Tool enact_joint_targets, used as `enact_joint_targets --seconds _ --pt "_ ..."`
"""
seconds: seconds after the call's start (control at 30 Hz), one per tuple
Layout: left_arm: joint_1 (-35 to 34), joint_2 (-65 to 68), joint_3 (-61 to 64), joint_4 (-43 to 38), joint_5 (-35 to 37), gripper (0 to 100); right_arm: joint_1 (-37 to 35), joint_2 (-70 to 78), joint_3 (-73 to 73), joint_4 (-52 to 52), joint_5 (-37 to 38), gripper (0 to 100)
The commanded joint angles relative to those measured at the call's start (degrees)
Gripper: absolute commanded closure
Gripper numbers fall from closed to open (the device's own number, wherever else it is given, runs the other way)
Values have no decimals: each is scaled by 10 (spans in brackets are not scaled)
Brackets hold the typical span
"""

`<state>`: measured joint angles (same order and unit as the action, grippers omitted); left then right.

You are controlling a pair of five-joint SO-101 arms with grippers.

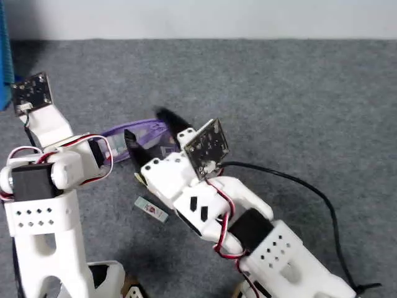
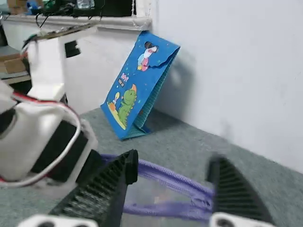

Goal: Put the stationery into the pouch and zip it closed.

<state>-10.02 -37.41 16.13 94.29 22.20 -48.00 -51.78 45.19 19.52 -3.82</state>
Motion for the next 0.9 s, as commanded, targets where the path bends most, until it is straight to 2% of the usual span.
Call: enact_joint_targets --seconds 0.0,0.2,0.43,0.57,0.7,0.87 --pt "0 0 -2 0 7 989 6 -56 -10 45 6 706" --pt "-4 0 -4 0 7 989 52 -124 -10 179 -59 727" --pt "-55 0 -31 3 8 989 69 -117 11 370 -156 728" --pt "-55 0 -31 4 8 989 68 -58 76 362 -156 728" --pt "-55 0 -29 4 8 989 68 32 142 287 -154 728" --pt "-53 0 -29 4 9 989 44 160 152 226 -155 729"
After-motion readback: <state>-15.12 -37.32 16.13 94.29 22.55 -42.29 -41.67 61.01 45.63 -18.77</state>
